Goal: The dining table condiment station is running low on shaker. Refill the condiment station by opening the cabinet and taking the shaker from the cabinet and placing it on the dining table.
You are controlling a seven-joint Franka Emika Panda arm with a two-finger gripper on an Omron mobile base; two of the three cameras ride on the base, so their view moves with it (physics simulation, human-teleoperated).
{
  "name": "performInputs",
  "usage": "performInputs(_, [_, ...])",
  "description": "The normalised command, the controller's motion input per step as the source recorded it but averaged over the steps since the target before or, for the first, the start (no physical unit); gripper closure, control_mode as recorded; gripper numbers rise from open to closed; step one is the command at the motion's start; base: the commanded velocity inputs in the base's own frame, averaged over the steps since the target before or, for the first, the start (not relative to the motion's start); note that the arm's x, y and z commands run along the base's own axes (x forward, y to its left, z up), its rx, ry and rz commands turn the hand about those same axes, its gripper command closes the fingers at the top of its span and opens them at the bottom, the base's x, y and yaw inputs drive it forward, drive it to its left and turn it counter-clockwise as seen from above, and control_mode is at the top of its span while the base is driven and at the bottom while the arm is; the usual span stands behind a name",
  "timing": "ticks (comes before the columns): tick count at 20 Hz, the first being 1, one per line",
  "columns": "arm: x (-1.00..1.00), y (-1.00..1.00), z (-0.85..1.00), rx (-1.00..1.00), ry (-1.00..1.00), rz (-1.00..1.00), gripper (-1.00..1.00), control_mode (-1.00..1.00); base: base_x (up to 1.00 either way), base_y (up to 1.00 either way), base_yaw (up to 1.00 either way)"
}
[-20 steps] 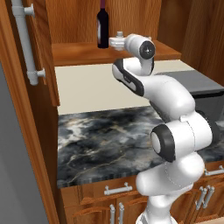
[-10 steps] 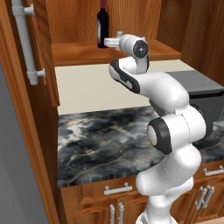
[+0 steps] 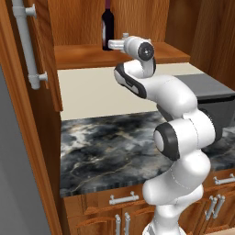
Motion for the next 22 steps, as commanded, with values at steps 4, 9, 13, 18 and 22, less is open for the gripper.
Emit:
performInputs(4, [0.03, -0.01, 0.00, 0.00, 0.00, 0.00, -1.00, -1.00, 0.00, 0.00, 0.00])
performInputs(9, [0.03, -0.02, 0.00, 0.00, 0.00, 0.00, -1.00, -1.00, 0.00, 0.00, 0.00])
performInputs(13, [0.09, -0.14, 0.00, 0.00, 0.00, 0.00, -1.00, -1.00, 0.00, 0.00, 0.00])
performInputs(18, [0.08, -0.09, 0.00, 0.00, 0.00, 0.00, -1.00, -1.00, 0.00, 0.00, 0.00])
performInputs(22, [0.05, 0.00, -0.01, 0.00, 0.00, 0.00, -1.00, -1.00, 0.00, 0.00, 0.00])
